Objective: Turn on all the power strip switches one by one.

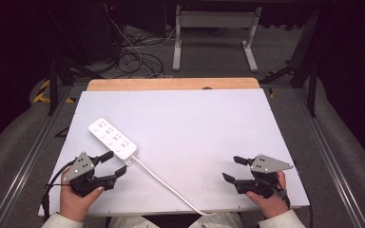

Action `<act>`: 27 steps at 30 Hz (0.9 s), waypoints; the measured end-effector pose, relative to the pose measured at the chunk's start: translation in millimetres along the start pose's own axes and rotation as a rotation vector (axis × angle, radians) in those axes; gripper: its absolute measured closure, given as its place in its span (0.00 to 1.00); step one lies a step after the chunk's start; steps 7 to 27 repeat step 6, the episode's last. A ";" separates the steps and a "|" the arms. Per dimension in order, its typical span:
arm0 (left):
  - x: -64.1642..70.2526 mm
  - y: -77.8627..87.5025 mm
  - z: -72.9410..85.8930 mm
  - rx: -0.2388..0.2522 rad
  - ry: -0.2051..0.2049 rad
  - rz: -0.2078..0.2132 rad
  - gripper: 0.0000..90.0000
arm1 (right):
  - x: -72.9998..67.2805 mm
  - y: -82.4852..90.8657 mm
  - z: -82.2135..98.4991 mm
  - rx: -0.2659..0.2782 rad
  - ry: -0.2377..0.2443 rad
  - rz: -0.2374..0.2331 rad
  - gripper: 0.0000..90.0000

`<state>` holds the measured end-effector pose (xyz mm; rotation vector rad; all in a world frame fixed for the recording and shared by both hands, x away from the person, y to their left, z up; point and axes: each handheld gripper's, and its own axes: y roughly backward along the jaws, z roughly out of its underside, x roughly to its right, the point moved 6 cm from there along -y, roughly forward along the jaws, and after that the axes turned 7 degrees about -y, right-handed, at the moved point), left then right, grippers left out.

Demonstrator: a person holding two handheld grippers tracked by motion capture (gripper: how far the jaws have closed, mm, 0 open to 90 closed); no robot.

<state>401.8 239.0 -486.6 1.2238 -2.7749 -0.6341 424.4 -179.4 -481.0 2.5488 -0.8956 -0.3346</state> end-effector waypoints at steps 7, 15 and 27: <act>8.8 -1.1 0.4 0.013 -0.015 0.033 0.24 | 0.9 -0.4 0.1 -0.001 0.003 0.002 0.33; 8.8 -1.1 0.4 0.013 -0.015 0.033 0.24 | 0.9 -0.4 0.1 -0.001 0.003 0.002 0.33; 8.8 -1.1 0.4 0.013 -0.015 0.033 0.24 | 0.9 -0.4 0.1 -0.001 0.003 0.002 0.33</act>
